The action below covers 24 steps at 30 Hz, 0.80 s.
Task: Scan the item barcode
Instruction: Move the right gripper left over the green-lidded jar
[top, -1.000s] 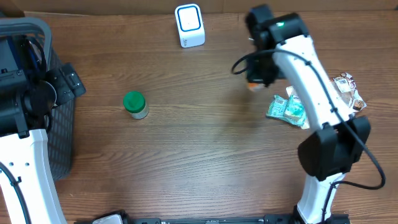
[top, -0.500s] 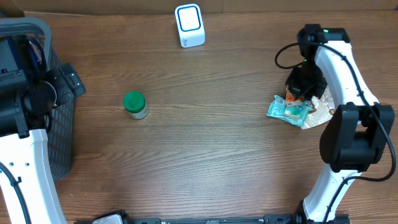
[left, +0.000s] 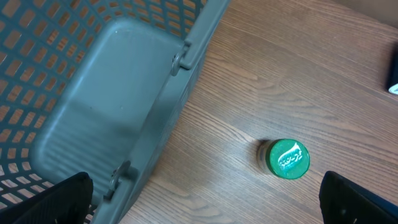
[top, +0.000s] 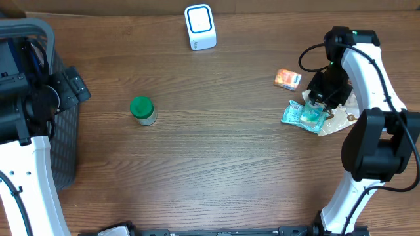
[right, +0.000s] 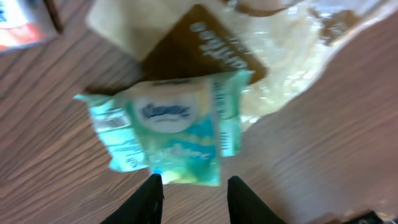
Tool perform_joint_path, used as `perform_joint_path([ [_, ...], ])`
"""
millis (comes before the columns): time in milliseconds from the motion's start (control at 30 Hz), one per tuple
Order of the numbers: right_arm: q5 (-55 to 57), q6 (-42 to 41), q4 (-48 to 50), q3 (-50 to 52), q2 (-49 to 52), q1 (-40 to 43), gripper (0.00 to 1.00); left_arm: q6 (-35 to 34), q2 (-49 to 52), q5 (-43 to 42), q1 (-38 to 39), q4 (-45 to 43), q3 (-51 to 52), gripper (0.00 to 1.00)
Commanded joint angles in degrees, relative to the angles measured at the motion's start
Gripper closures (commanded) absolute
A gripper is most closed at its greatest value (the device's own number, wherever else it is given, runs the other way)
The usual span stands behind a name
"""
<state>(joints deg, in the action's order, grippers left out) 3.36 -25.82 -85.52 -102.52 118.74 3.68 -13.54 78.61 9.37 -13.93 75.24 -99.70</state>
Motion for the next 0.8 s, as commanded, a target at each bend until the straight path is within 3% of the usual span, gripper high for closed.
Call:
perform_joint_path([
  [0,-6.7,3.9,1.3,-1.6,-0.4,-3.0,0.66,-0.6,-0.2,-0.2,-0.3,-0.1,-0.6,0.01],
  [267,-23.2,8.8,12.7,-1.8,-0.4,-13.0,0.63,-0.6,-0.2,-0.2,-0.3,-0.1,-0.6,0.0],
  [300,-26.6,8.8,15.5,-1.7,-0.4,-14.8,0.59,-0.6,-0.2,-0.2,-0.3,-0.1,-0.6,0.0],
  [333,-29.3,8.8,18.3,-1.7,-0.4,-16.5,0.46,-0.6,-0.2,-0.2,-0.3,-0.1,-0.6,0.0],
  [467,-33.2,8.3,30.3,-1.7,-0.4,-23.8,0.08,-0.6,-0.2,-0.2,-0.3,-0.1,-0.6,0.0],
  [567,-32.9,8.3,38.6,-1.7,0.0,-29.6,0.0,-0.6,-0.2,-0.2,-0.3,-0.1,-0.6,0.0],
  [767,-18.9,8.4,48.5,-1.7,2.6,-40.9,0.0,-0.6,-0.2,-0.2,-0.3,-0.1,-0.6,0.01],
])
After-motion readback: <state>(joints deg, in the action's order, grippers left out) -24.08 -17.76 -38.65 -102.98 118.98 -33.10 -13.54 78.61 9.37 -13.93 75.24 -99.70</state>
